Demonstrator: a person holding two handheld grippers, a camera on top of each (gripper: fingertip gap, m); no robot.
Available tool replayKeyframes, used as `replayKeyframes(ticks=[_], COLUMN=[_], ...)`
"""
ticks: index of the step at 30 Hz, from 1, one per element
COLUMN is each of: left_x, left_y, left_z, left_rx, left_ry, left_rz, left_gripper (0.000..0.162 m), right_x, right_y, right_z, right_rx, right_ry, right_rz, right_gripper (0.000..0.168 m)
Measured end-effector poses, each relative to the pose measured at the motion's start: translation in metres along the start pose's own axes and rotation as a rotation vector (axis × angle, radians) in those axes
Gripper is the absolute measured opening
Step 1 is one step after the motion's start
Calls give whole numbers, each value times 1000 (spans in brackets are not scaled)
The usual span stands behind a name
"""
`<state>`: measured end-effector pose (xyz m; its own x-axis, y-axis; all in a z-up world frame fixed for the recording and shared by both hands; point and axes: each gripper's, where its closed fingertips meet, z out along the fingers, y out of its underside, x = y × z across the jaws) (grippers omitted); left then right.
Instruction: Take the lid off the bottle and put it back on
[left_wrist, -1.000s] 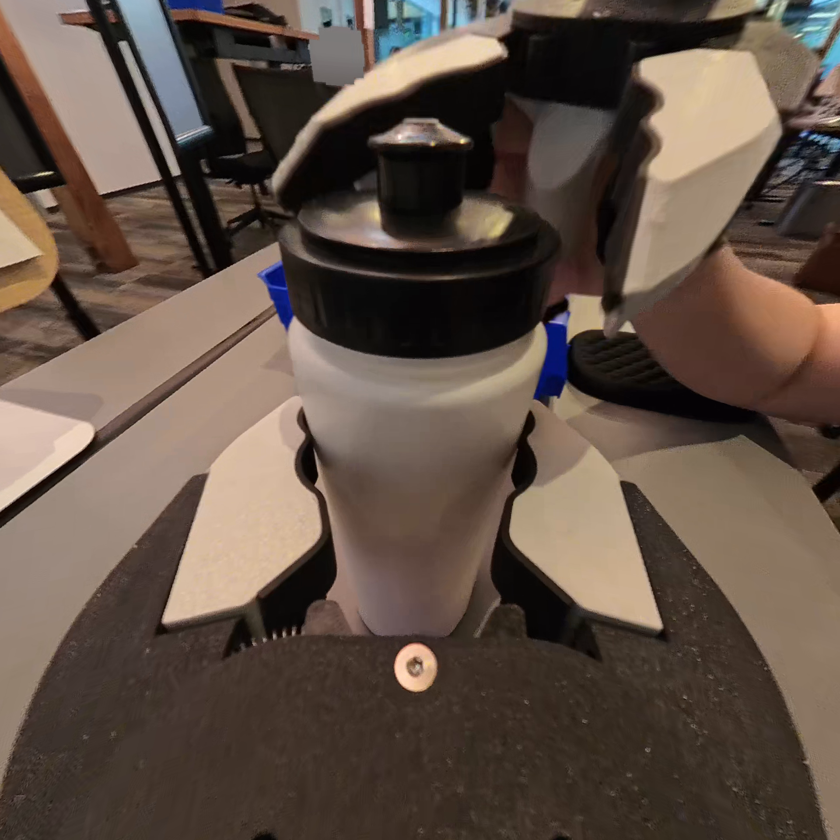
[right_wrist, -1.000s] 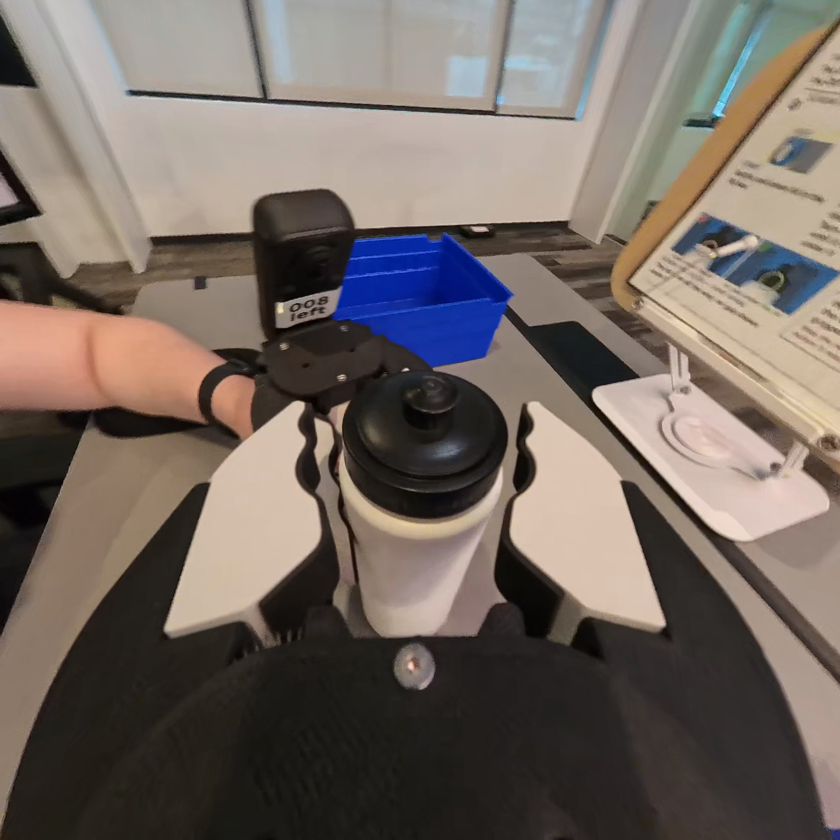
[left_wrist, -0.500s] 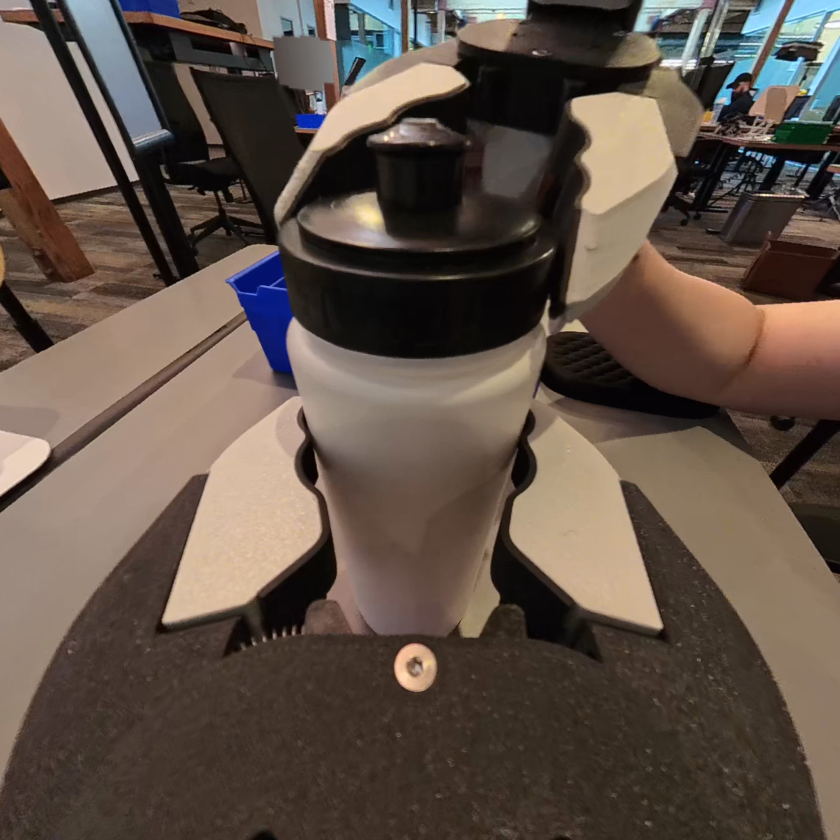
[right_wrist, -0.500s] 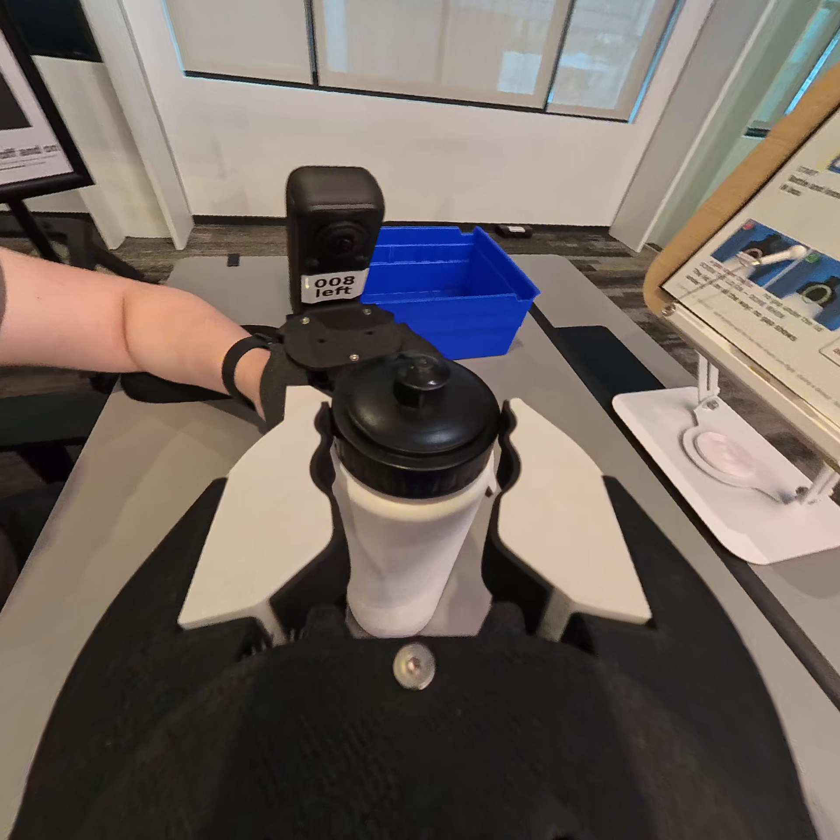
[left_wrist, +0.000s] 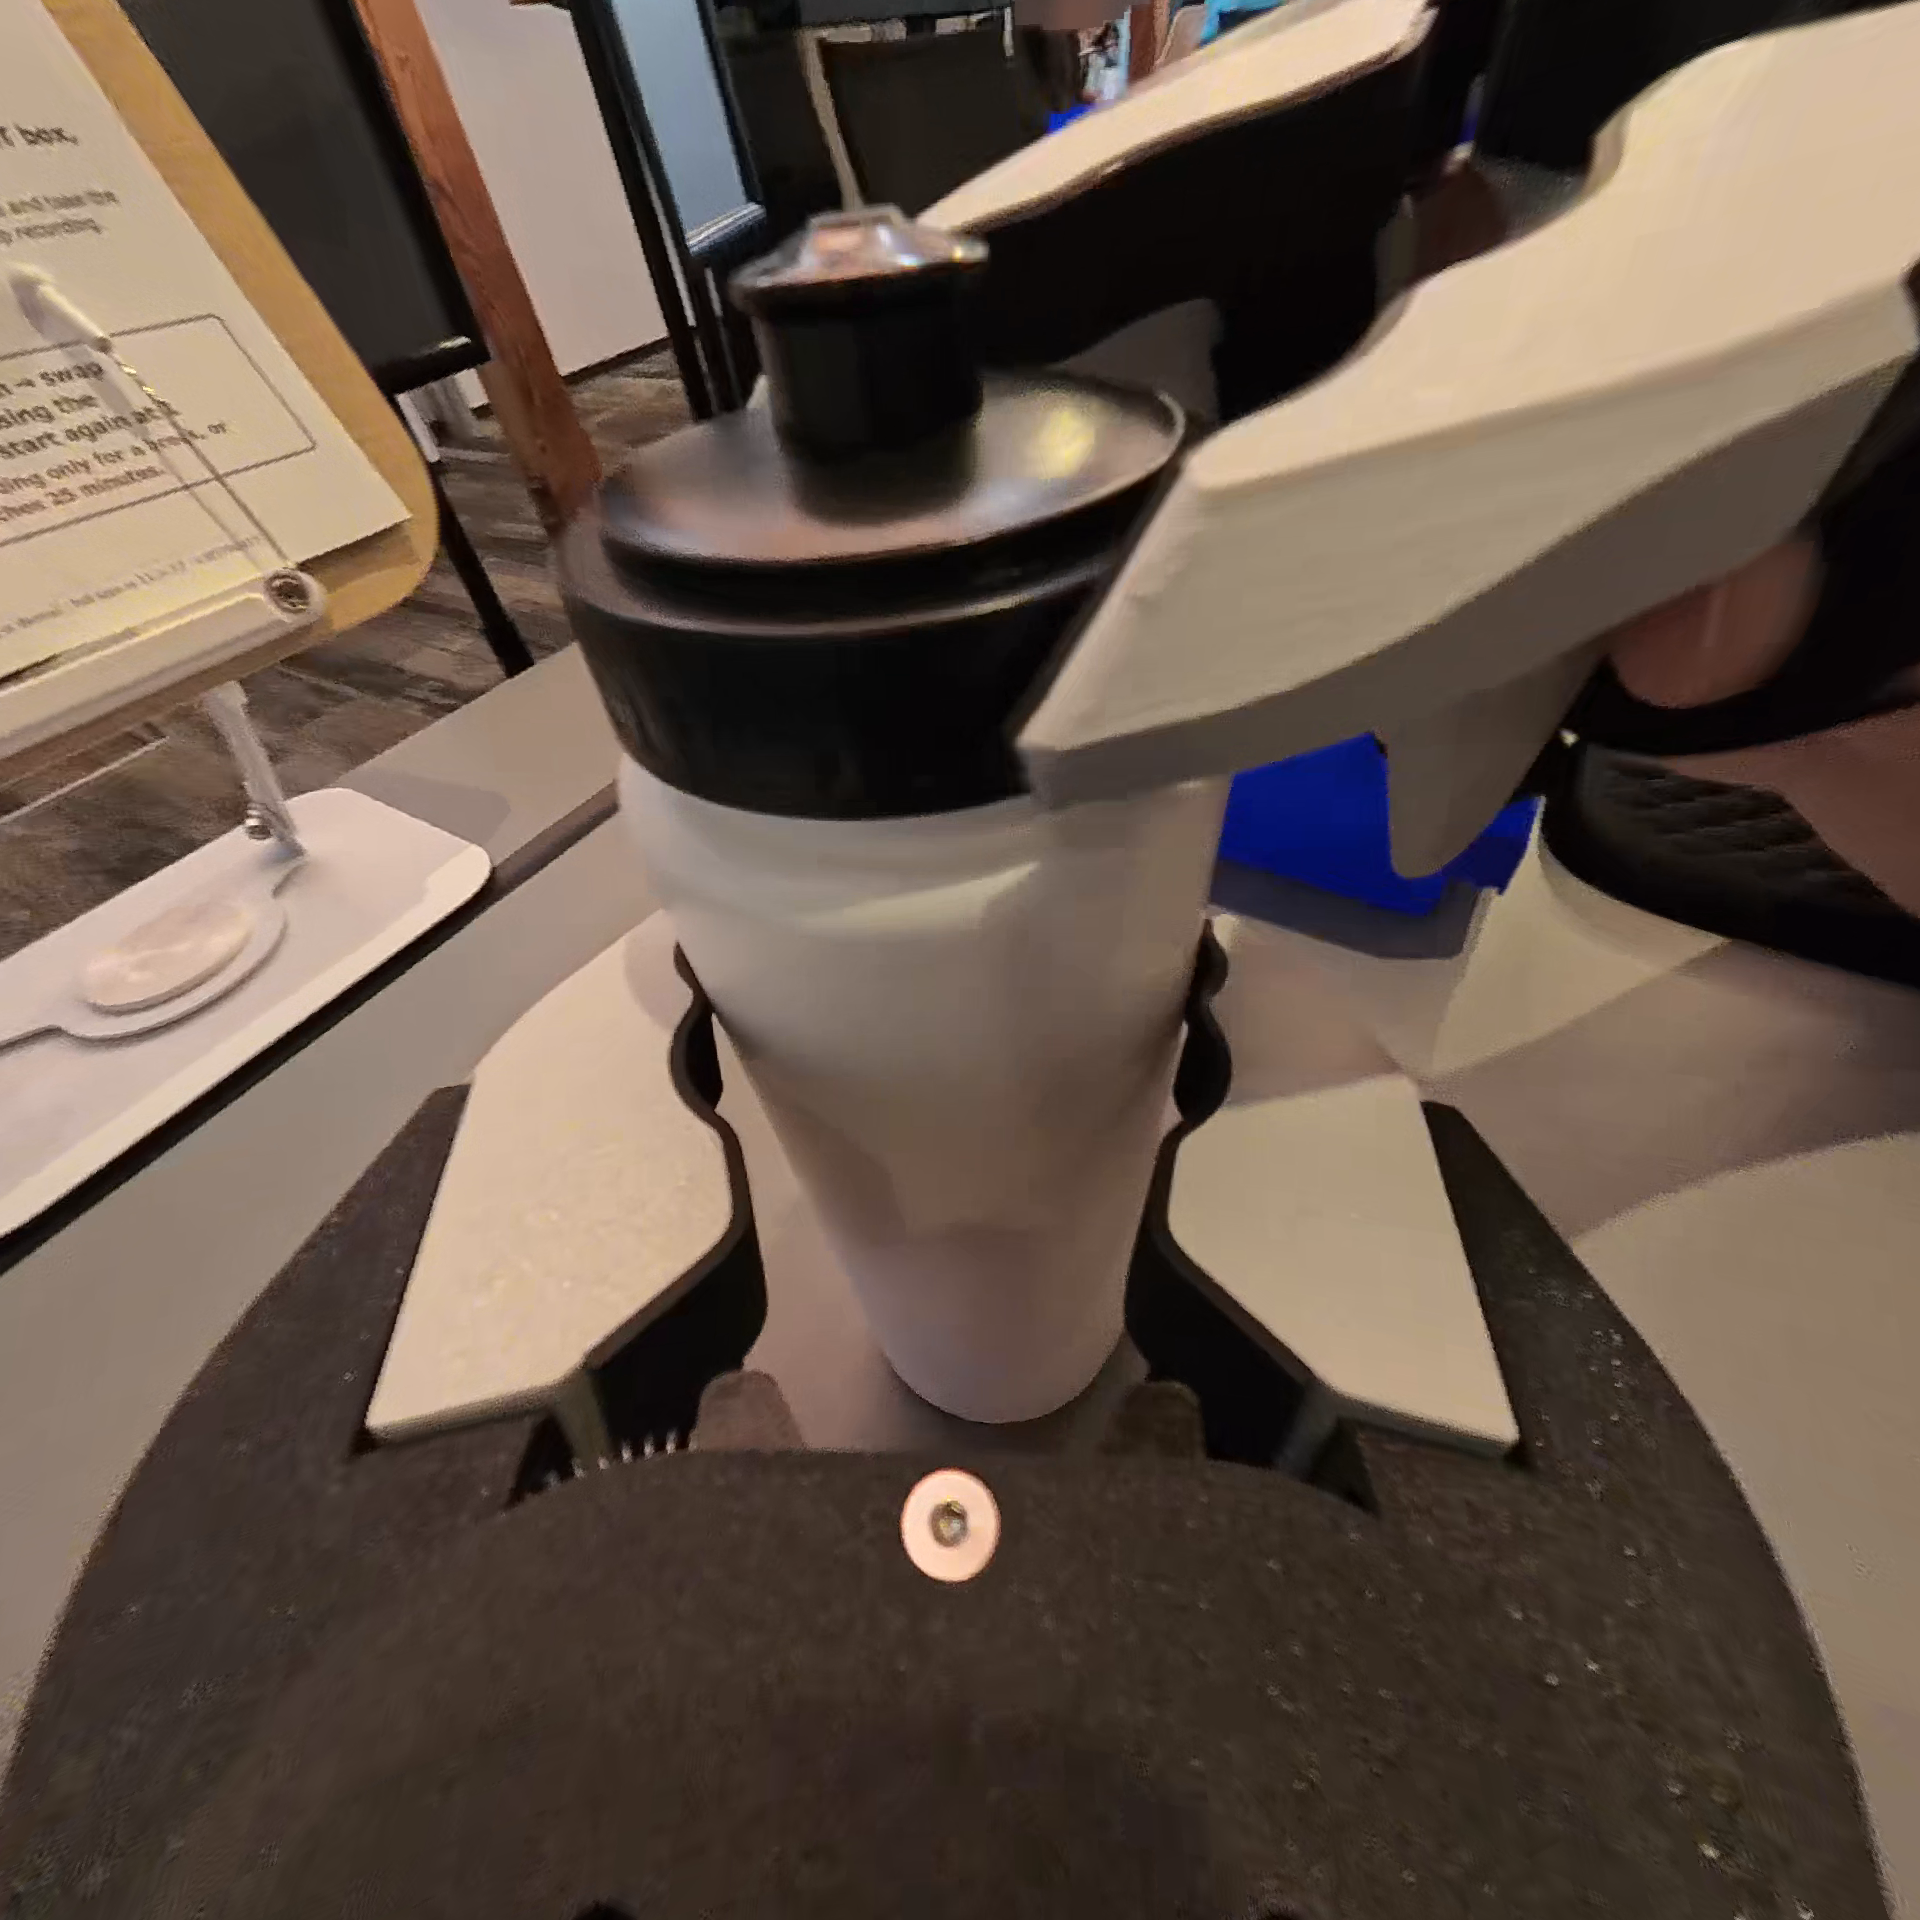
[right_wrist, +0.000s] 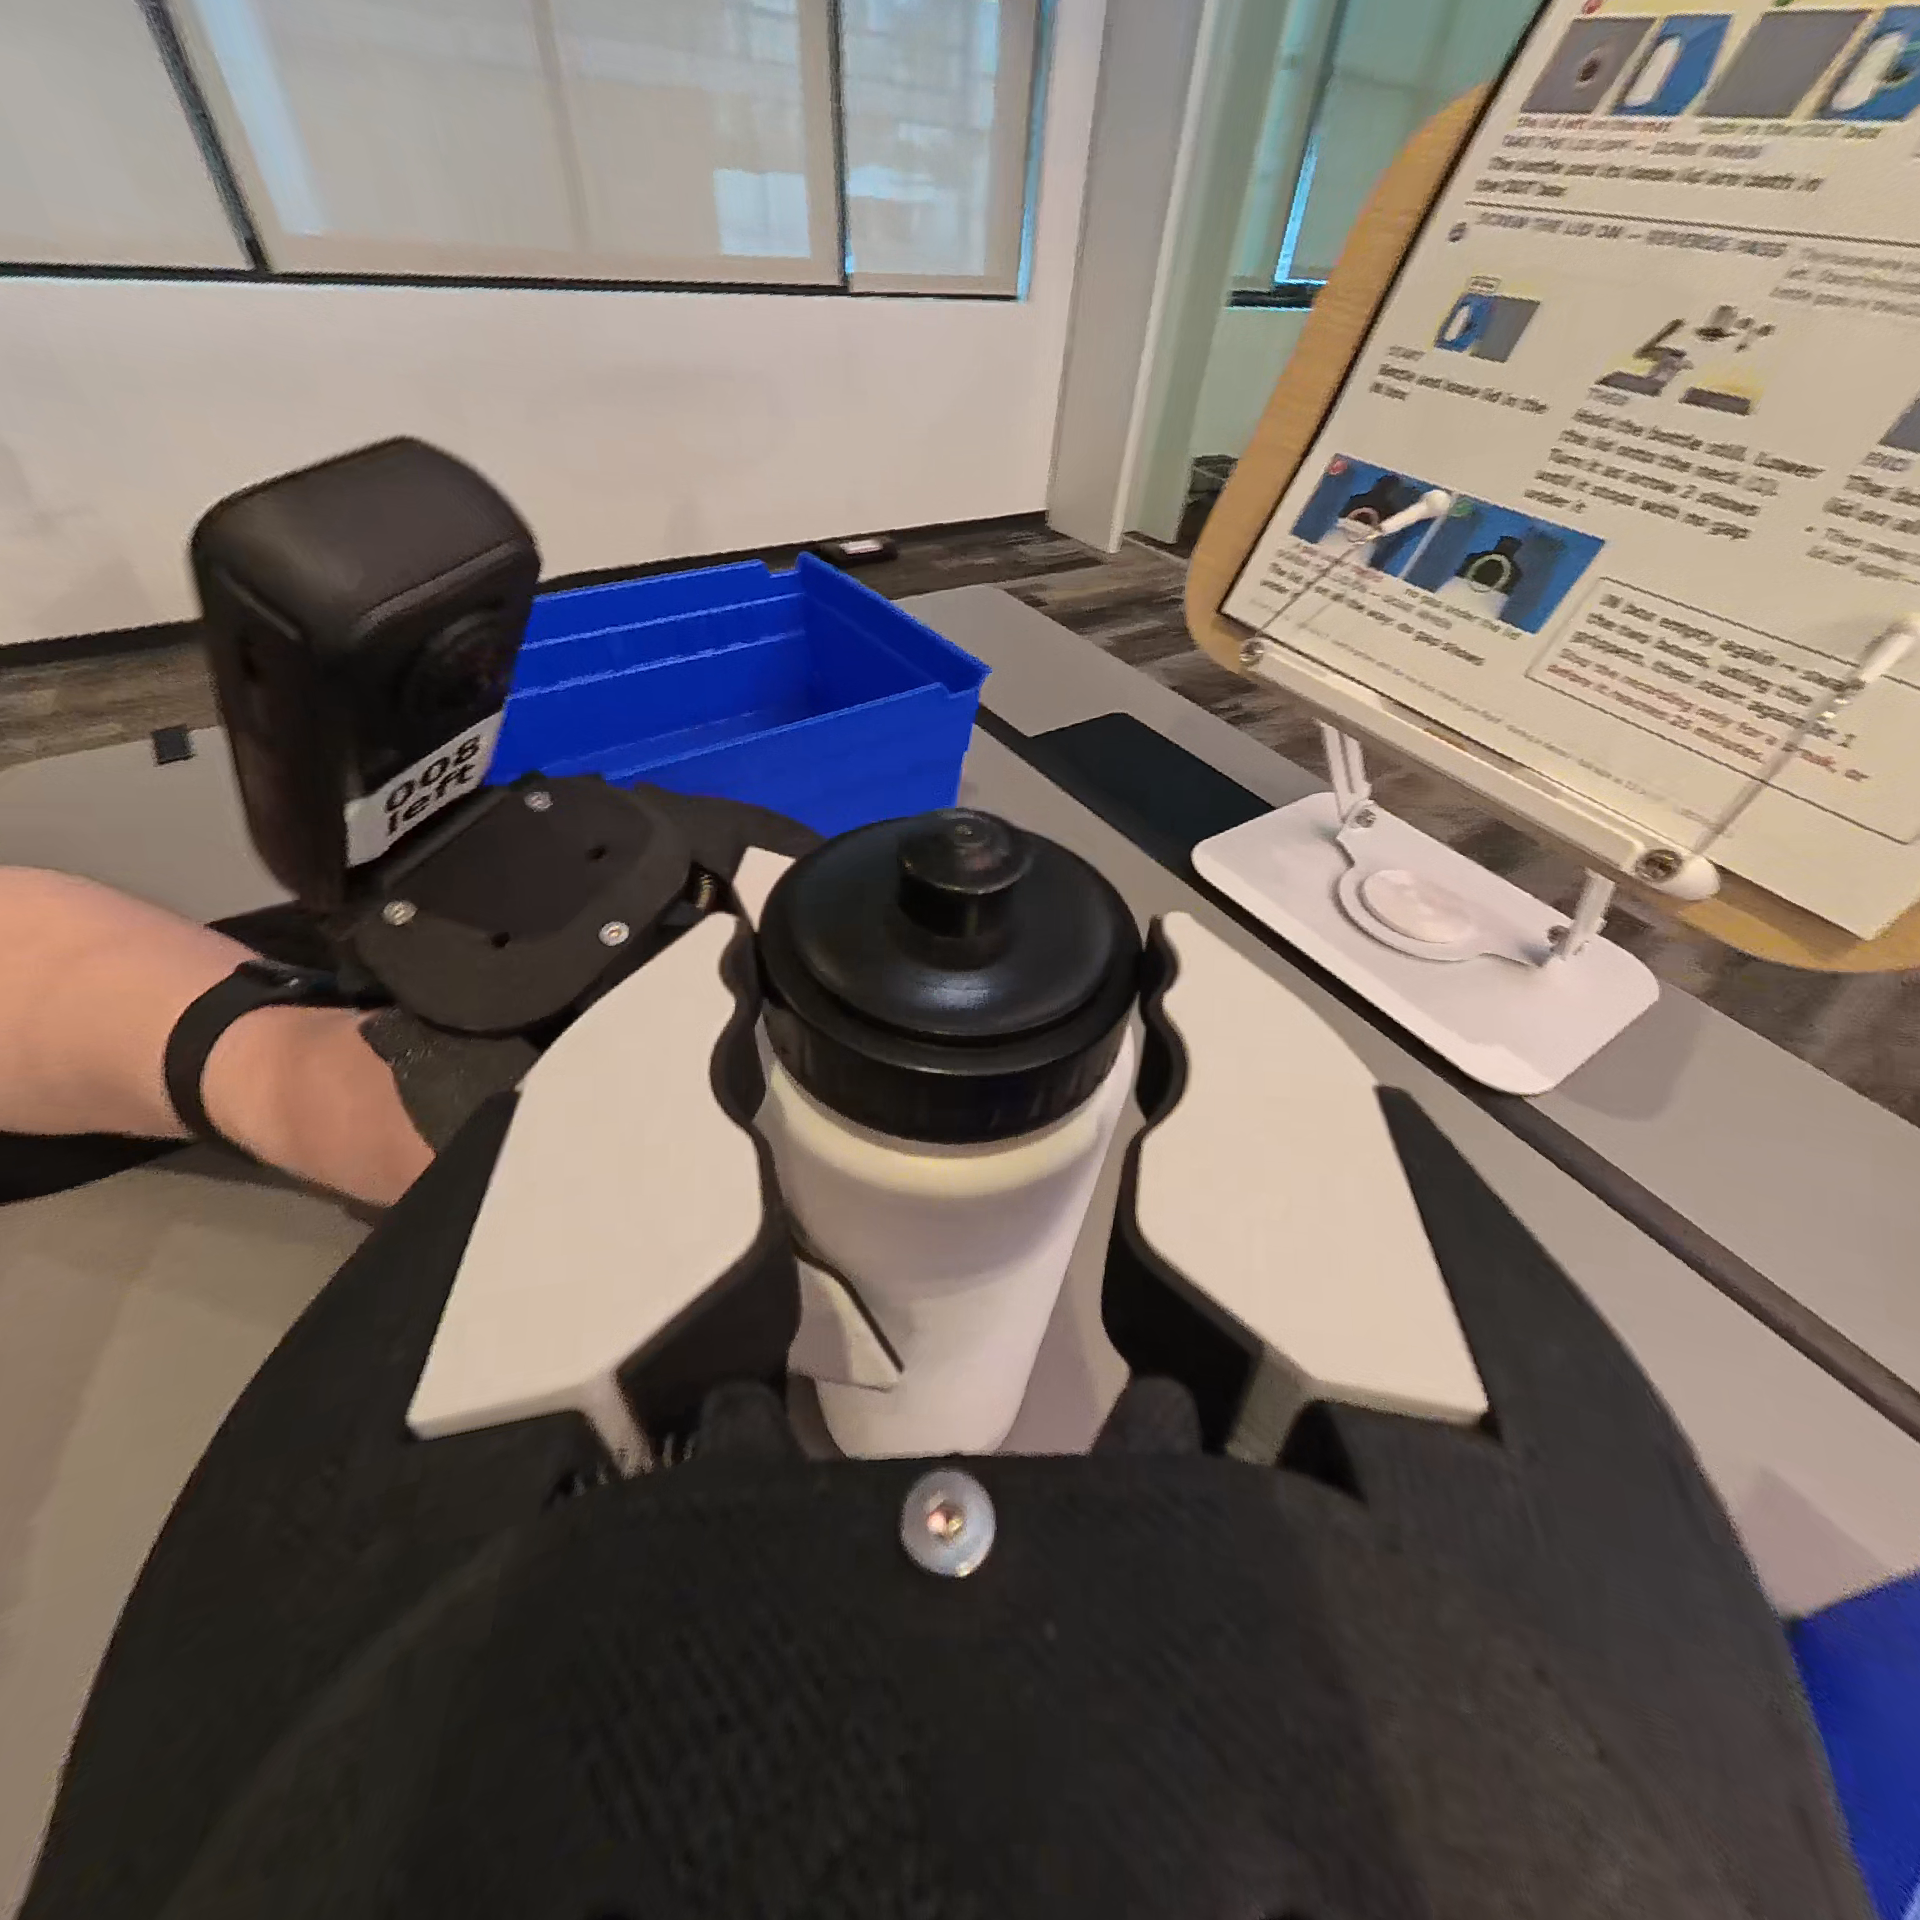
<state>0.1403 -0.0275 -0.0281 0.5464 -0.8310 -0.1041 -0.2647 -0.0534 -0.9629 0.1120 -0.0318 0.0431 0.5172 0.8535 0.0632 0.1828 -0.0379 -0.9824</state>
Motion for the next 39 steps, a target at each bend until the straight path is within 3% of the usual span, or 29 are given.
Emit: replayKeyframes(ticks=[5, 13, 15, 20, 28, 31, 35, 39], left_x=[2, 20, 25, 23, -3, -4, -5, 7], left_y=[-1, -3, -3, -3, 1, 1, 1, -1], left_z=[1, 2, 2, 2, 0, -1, 0, 2], left_rx=[26, 61, 58, 40, 1, -12, -1, 13], left_ry=[56, 206, 239, 217, 13, -40, -20, 115], left_rz=[8, 40, 53, 48, -6, -13, -13, 20], left_gripper=[87, 87, 87, 86, 86, 87, 87, 87], right_x=[-6, -6, -12, -10, 1, 1, 1, -6], right_y=[-12, 0, 4, 4, 1, 0, -1, -5], right_z=[-17, -20, -21, -19, 1, 1, 2, -3], right_rx=[14, 20, -2, -32, 31, 85, 81, 59], right_ry=[-278, -461, -502, -416, -26, 43, -20, -254], right_rz=[29, 78, 61, 7, 118, 126, 118, 47], right_gripper=[86, 84, 72, 71, 71, 71, 71, 81])
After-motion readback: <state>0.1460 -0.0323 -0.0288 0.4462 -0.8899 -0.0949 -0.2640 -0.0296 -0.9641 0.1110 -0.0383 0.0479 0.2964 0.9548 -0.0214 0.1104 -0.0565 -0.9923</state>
